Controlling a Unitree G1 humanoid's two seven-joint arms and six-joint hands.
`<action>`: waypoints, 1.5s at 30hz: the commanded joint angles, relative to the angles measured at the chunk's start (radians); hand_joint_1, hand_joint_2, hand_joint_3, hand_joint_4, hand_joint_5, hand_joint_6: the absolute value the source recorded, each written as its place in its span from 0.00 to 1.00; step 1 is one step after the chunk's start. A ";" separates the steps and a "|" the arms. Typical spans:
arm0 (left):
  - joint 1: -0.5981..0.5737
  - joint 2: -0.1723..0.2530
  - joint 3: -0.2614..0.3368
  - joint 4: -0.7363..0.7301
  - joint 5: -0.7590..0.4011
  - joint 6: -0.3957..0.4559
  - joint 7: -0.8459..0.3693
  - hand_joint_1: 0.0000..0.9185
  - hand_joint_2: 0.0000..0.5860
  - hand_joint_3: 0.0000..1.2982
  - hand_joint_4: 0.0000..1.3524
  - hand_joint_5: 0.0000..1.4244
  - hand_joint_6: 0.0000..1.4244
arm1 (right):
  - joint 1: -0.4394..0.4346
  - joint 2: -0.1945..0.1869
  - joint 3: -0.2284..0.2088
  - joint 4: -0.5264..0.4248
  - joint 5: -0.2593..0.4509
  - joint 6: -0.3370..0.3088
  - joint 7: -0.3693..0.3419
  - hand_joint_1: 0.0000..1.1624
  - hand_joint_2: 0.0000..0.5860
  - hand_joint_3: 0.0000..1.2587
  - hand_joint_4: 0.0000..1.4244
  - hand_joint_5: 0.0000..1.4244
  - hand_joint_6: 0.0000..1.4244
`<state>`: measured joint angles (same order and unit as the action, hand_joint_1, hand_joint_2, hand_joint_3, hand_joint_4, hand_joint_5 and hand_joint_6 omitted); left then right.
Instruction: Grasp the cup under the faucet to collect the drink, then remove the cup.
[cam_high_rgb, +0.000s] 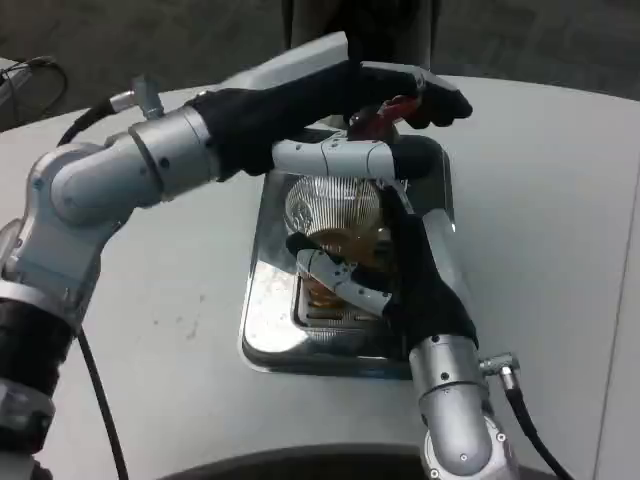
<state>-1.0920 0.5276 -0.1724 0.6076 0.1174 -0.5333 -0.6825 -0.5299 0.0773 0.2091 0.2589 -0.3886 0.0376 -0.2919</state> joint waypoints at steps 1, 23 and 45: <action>0.037 0.015 -0.008 0.017 0.022 0.025 -0.018 0.00 0.00 0.24 0.20 0.18 0.10 | 0.010 0.013 0.000 0.001 -0.005 0.040 -0.003 0.60 0.39 0.01 0.06 0.12 0.02; 0.029 0.021 -0.006 0.035 0.025 0.019 -0.016 0.00 0.00 0.25 0.20 0.19 0.10 | -0.016 0.088 0.033 0.063 -0.025 0.050 -0.156 0.64 0.41 0.27 0.28 0.26 0.16; 0.060 -0.020 0.154 -0.071 -0.114 0.035 0.077 0.00 0.00 0.13 0.13 0.23 0.14 | 0.043 0.095 0.070 -0.008 -0.019 0.067 -0.222 0.65 0.43 0.36 0.35 0.34 0.22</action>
<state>-1.0313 0.5106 -0.0469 0.5596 0.0159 -0.5153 -0.6431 -0.5101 0.1042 0.2694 0.2752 -0.4067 0.0946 -0.5025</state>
